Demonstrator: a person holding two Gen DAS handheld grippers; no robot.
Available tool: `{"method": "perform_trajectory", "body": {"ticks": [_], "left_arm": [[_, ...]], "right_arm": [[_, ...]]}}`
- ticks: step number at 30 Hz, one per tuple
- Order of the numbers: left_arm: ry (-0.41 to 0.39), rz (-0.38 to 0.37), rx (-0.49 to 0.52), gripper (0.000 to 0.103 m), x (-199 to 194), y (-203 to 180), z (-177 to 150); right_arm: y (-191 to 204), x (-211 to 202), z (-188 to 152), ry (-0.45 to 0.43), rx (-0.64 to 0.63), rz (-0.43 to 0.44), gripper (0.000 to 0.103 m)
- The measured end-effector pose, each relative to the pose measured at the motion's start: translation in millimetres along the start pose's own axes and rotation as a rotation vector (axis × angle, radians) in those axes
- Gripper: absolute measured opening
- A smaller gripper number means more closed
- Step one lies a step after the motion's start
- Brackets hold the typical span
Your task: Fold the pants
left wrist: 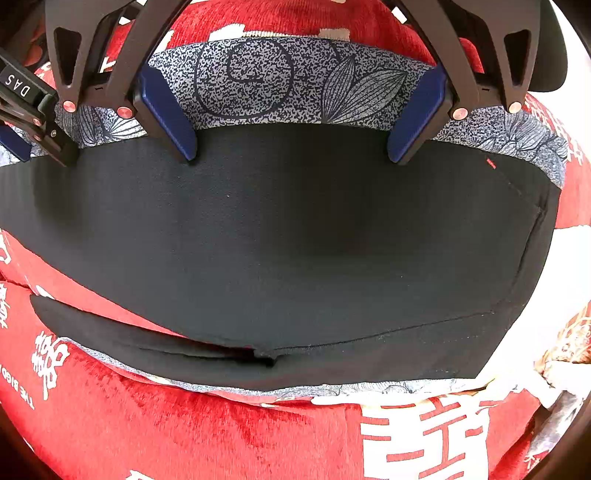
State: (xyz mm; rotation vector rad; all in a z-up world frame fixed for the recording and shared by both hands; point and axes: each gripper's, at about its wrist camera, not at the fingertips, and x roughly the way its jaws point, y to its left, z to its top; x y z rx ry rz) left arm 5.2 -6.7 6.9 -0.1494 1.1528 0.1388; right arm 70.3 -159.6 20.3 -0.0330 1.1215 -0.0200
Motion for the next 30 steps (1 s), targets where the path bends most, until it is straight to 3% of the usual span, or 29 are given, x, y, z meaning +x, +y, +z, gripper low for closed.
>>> {"method": "perform_trajectory", "body": {"ticks": [5,9,15,30], "left_arm": [[0.024,0.017,0.015,0.103,-3,1,2],[-0.006,0.074,-0.004,0.103,-13,14,7],[-0.008,0.078,-0.067,0.103,-21,44,18],[0.0,0.096,-0.124,0.103,-14,80,39]], "right_arm": [[3,2,14,0.089,-0.012,-0.013,0.103],[12,-9,23,0.049,-0.048,0.025,0.103],[40,-18,32,0.023,-0.144,0.081,0.103],[111,-23,49,-0.011,-0.332,0.119,0.103]]}}
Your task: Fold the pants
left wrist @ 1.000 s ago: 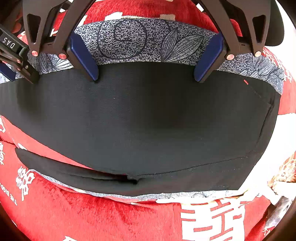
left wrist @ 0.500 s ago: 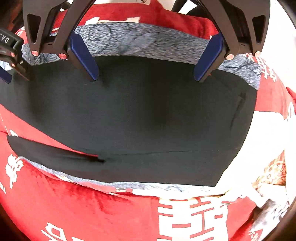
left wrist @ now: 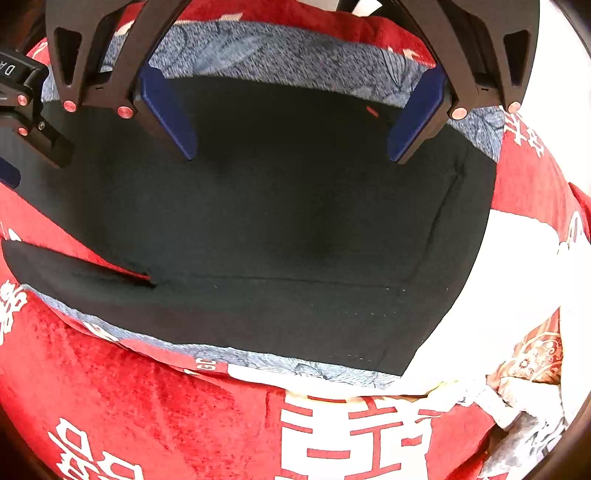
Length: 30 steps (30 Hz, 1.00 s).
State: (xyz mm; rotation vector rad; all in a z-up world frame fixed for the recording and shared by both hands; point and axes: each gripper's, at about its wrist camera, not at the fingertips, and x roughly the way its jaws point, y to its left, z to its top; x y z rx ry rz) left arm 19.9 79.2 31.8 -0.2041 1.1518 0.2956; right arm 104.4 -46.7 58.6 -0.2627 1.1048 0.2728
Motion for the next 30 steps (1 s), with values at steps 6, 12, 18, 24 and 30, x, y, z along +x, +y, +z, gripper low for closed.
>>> {"method": "perform_trajectory", "body": {"ticks": [6,12,18,24,30], "left_arm": [[0.011,0.014,-0.025,0.103,10,11,34],[0.021,0.045,-0.019,0.103,29,17,83],[0.05,0.066,-0.008,0.103,57,16,120],[0.072,0.068,-0.01,0.103,82,13,139],[0.065,0.108,0.025,0.103,95,7,148]], "right_arm": [[9,17,32,0.0,-0.012,0.004,0.103],[18,42,82,-0.015,-0.01,0.012,0.103],[31,72,126,-0.013,-0.106,0.033,0.103],[42,99,159,0.002,-0.255,0.085,0.103],[63,127,184,0.03,-0.426,0.221,0.103]]}}
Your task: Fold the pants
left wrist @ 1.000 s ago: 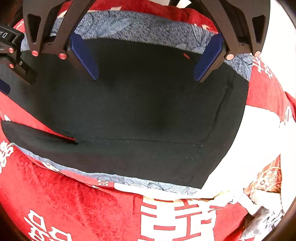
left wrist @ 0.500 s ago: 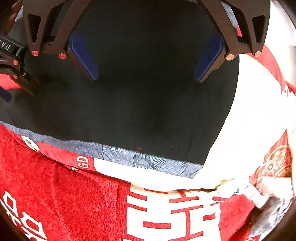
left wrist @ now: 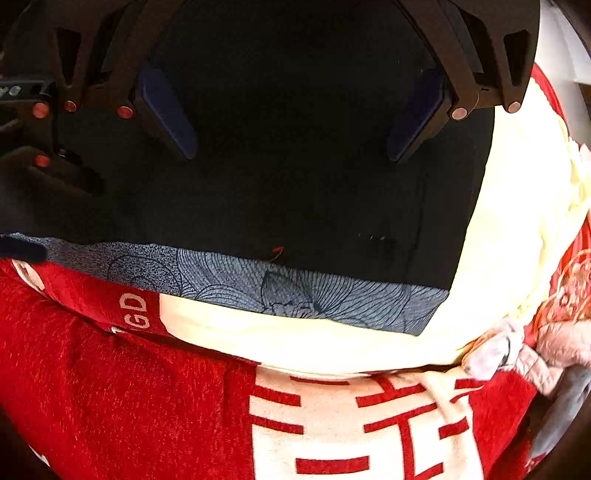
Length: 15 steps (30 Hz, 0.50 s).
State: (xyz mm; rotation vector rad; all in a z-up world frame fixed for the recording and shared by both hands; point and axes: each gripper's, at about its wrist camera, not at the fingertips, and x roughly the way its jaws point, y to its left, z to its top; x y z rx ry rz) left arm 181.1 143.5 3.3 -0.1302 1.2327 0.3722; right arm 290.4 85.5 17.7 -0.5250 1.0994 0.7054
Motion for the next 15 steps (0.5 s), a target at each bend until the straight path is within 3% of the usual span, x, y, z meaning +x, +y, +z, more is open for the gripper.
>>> {"method": "perform_trajectory", "body": {"ticks": [8,15], "left_arm": [[-0.006,-0.004,0.011,0.103,2,8,8],[-0.013,-0.009,0.03,0.103,6,9,12]], "right_arm": [[-2,43,30,0.084,-0.145,0.201,0.103],[14,56,34,0.064,-0.305,0.209,0.103]]}}
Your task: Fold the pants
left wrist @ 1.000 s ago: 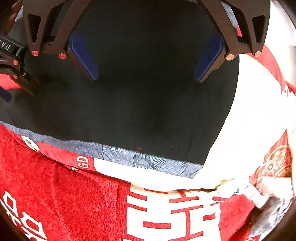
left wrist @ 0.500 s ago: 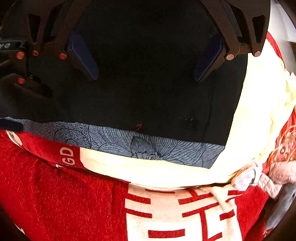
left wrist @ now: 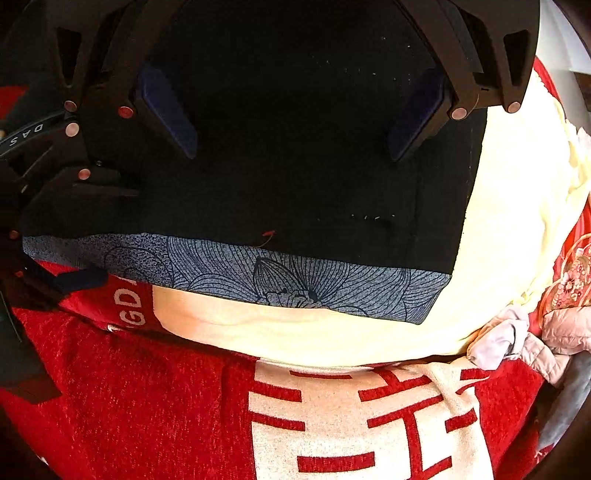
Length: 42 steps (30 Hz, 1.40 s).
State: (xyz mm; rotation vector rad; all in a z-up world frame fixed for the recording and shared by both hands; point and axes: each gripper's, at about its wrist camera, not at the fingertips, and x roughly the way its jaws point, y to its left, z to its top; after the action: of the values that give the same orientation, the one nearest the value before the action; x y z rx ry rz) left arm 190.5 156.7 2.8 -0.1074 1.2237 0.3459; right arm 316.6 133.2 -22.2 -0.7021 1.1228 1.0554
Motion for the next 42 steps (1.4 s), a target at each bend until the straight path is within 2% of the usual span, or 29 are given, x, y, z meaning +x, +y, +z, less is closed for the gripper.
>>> {"method": "perform_trajectory", "body": {"ticks": [2,4,6,7,9,11,15,19,22,24,26,29,30,31,32,33,36,37,38,40,41,42], "left_arm": [[0.0,-0.01,-0.002,0.103,0,2,0],[-0.003,-0.034,-0.008,0.103,-2,5,-1],[-0.003,-0.064,-0.022,0.103,-6,11,-2],[-0.002,-0.08,-0.035,0.103,-7,15,-1],[-0.001,-0.102,-0.065,0.103,-10,20,3],[-0.003,-0.122,-0.097,0.103,-14,26,9],[0.009,-0.165,-0.162,0.103,-21,34,24],[0.033,-0.184,-0.208,0.103,-20,26,45],[0.056,-0.226,-0.268,0.103,-18,27,60],[0.071,-0.233,-0.305,0.103,-16,28,66],[0.103,-0.245,-0.335,0.103,-11,25,70],[0.212,-0.227,-0.372,0.103,12,18,73],[0.239,-0.208,-0.377,0.1,21,16,73],[0.262,-0.168,-0.385,0.067,29,15,71],[0.279,-0.083,-0.381,0.043,32,16,69],[0.272,-0.027,-0.364,0.026,30,16,68],[0.219,-0.089,-0.388,0.016,13,26,60],[0.207,-0.103,-0.396,0.015,8,29,56],[0.19,-0.119,-0.406,0.015,1,33,49],[0.174,-0.132,-0.424,0.015,-7,38,38],[0.169,-0.131,-0.426,0.015,-11,38,32],[0.166,-0.128,-0.426,0.015,-13,38,29]], "right_arm": [[5,4,0,-0.017,-0.032,0.001,0.102],[6,4,1,-0.029,-0.045,0.037,0.093],[8,-2,4,-0.047,-0.049,0.095,0.042],[9,-4,4,-0.042,-0.042,0.092,0.039],[14,-9,2,-0.049,-0.048,0.077,0.026],[18,-18,-1,-0.08,-0.043,0.012,0.007],[38,-42,-13,-0.163,-0.034,-0.021,0.007],[44,-53,-16,-0.191,-0.019,-0.039,0.007],[39,-65,-23,-0.224,-0.023,-0.056,0.007],[53,-77,-31,-0.25,-0.055,-0.092,0.007],[66,-83,-41,-0.269,-0.082,-0.131,0.007],[80,-85,-48,-0.283,-0.101,-0.163,0.007],[84,-83,-50,-0.282,-0.106,-0.171,0.007],[86,-82,-51,-0.28,-0.103,-0.174,0.007],[87,-80,-52,-0.277,-0.098,-0.175,0.007],[88,-79,-53,-0.276,-0.1,-0.18,0.007],[93,-82,-57,-0.286,-0.117,-0.199,0.008],[92,-83,-57,-0.292,-0.116,-0.205,0.009],[90,-84,-58,-0.29,-0.11,-0.204,0.013],[81,-88,-58,-0.277,-0.096,-0.177,0.037],[77,-89,-59,-0.264,-0.09,-0.18,0.075],[68,-88,-61,-0.243,-0.089,-0.19,0.1]]}}
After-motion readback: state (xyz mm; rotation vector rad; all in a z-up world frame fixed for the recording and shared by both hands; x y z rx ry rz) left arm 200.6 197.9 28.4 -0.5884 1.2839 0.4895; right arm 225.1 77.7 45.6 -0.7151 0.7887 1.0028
